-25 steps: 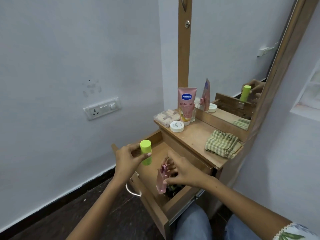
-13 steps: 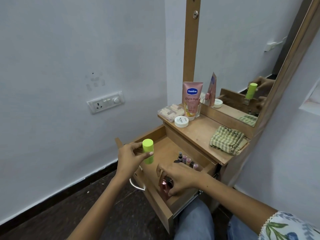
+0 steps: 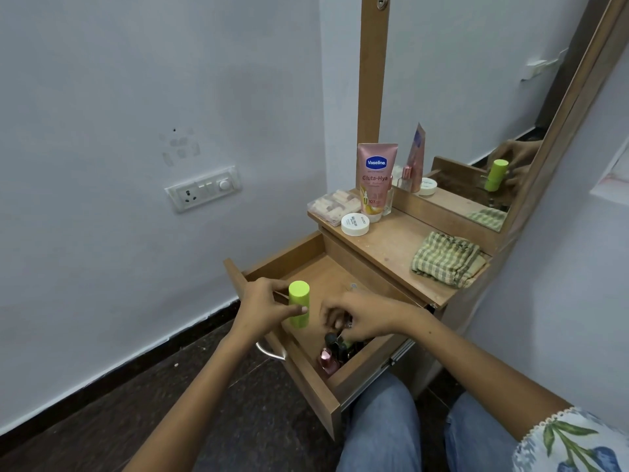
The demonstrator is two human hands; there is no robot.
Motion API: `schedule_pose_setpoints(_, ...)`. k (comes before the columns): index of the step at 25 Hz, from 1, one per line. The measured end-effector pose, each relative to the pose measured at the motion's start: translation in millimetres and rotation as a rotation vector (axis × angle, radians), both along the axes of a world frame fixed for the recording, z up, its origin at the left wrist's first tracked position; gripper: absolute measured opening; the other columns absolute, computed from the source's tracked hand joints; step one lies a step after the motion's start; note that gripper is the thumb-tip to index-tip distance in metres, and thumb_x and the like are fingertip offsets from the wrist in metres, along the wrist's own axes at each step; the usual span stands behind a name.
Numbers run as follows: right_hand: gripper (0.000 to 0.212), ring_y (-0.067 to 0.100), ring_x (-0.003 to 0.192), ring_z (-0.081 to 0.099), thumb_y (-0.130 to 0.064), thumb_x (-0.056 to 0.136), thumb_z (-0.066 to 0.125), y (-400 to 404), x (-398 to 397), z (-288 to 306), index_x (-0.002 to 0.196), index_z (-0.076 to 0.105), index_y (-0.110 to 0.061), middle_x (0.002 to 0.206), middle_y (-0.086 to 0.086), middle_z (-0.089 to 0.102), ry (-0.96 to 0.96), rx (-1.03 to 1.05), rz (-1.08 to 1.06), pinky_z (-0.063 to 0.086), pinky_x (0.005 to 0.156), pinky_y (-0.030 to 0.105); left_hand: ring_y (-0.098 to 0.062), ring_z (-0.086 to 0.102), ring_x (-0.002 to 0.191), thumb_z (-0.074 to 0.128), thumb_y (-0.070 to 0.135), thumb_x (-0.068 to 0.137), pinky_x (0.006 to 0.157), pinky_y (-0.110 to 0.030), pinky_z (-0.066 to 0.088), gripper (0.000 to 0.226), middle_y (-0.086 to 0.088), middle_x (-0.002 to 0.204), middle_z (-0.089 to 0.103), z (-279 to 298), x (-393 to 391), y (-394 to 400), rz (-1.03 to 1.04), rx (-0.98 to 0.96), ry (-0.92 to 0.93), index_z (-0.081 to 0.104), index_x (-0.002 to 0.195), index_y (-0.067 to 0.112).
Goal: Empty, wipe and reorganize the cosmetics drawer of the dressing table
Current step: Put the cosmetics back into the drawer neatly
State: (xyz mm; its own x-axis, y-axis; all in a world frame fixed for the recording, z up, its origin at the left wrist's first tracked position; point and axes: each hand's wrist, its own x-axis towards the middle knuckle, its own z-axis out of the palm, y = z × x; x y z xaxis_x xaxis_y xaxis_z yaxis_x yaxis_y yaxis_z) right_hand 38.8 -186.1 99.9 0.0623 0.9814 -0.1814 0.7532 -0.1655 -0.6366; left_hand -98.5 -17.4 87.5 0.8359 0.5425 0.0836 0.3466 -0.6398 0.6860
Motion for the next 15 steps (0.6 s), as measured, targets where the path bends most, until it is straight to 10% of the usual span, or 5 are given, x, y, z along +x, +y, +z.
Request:
schedule_pose_setpoints(5,0.027,0.003,0.092,0.065,0.004,0.079,0.059,-20,18,-2,0.100,0.065,-0.011,0.098,-0.003,0.070,0.018,0.158,-0.167,0.048,0.072,0.011,-0.002,0.061,0.083,0.085,0.020,0.065,0.063,-0.012,0.047,0.040,0.006,0.097,0.069,-2,8,-7,-0.211,0.115,0.249,0.071,0.102,0.015)
schedule_pose_setpoints(15,0.024,0.001,0.093,0.065,0.006,0.081,0.057,-36,25,-16,0.099,0.068,-0.006,0.100,0.000,0.071,0.076,0.268,-0.304,0.044,0.069,0.007,-0.004,0.063,0.092,0.080,0.015,0.069,0.081,-0.019,0.055,0.039,0.005,0.107,0.070,-23,18,-6,-0.500,0.185,0.434,0.070,0.106,0.018)
